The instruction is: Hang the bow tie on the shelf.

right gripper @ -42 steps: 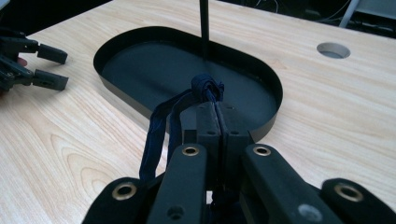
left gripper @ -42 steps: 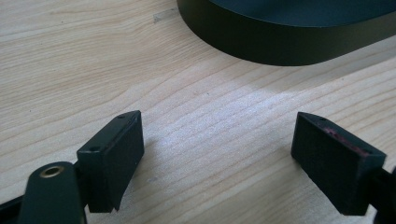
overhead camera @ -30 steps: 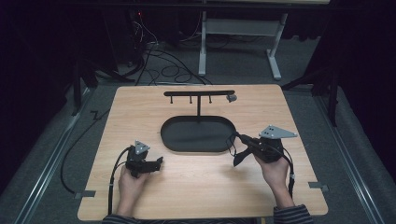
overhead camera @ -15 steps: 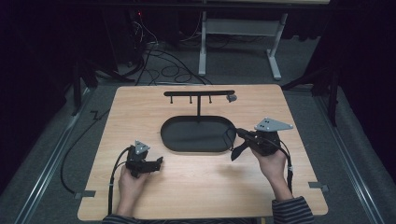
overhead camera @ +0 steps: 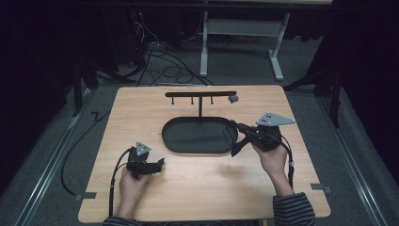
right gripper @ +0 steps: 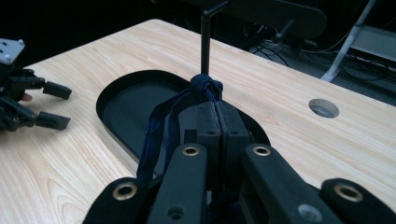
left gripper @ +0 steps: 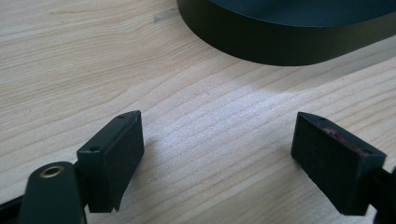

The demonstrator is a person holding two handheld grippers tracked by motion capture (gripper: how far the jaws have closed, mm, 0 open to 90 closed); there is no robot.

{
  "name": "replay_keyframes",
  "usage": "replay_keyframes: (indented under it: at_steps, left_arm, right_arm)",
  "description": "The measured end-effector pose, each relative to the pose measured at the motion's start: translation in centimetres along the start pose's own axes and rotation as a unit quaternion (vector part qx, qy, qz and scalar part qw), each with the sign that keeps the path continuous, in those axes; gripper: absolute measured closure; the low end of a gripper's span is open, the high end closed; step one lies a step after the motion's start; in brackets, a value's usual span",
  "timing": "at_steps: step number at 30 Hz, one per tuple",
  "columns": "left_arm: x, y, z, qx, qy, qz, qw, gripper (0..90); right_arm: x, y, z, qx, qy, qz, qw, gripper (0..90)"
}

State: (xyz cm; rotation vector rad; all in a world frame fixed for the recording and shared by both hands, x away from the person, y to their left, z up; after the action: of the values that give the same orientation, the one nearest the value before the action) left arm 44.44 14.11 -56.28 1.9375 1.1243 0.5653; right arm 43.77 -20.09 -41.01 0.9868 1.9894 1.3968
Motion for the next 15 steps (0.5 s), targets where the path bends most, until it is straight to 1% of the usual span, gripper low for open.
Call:
replay_keyframes:
  at_steps: [5, 8, 9, 15]
  left_arm:
    - [0.0, 0.0, 0.0, 0.0, 0.0, 0.0, 1.0, 17.4]
    - [0.0, 0.0, 0.0, 0.0, 0.0, 0.0, 1.0, 17.4]
    - [0.0, 0.0, 0.0, 0.0, 0.0, 0.0, 1.0, 17.4]
    - [0.0, 0.0, 0.0, 0.0, 0.0, 0.0, 1.0, 17.4]
  right_arm:
    - [-0.2, 0.5, 0.0, -0.008, 0.004, 0.007, 0.9999, 90.0]
    - [-0.3, 1.0, 0.0, -0.011, 0.003, 0.004, 0.9999, 90.0]
    - [-0.3, 1.3, 0.0, -0.009, 0.002, -0.001, 1.0, 90.0]
    - [-0.6, 1.9, 0.3, -0.009, -0.001, -0.004, 1.0, 90.0]
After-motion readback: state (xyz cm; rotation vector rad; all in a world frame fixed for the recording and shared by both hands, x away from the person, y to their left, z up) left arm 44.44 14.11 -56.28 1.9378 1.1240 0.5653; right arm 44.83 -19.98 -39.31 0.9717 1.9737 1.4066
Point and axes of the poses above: each handheld gripper's, and its own axes: z roughly forward along the jaws, y roughly out of its top, x roughly to its left, the point moved 8 cm from there along z, roughly forward along the jaws, and after that the axes turned 8 degrees about -x, right-handed, at the moved point
